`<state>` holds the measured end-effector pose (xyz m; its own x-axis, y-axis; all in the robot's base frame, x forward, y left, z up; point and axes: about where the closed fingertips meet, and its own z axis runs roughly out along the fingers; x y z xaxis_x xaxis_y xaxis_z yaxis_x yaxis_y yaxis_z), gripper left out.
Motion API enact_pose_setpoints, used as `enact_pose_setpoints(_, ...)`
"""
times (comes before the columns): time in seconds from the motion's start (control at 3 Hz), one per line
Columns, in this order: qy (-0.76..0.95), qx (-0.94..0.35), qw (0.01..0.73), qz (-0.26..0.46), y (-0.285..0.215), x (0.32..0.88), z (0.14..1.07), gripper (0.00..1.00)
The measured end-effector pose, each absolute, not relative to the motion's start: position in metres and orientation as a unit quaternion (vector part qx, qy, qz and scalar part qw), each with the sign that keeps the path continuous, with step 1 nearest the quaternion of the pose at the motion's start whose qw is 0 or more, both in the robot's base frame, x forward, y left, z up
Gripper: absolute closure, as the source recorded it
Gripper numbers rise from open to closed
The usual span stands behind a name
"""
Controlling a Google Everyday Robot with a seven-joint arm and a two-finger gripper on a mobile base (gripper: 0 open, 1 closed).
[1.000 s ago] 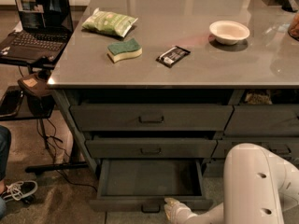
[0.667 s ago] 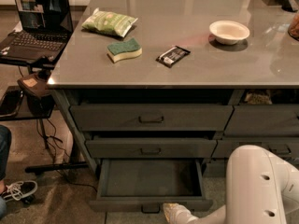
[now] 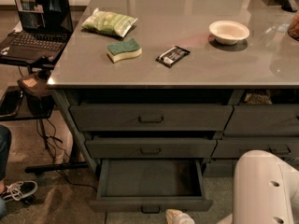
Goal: Open bottom drawer
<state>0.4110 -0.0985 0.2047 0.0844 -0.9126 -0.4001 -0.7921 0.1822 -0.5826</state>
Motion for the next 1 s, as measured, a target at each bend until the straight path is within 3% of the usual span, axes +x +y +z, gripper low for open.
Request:
enact_pose_setpoints(0.33,0.672,-0.634,0.374,-0.082,-0.0989,0.4114,0.2051,0.81)
enact_pose_setpoints(1.0,0.672,-0.634,0.374,-0.082,-0.0989,0.4114,0.2051,0.35)
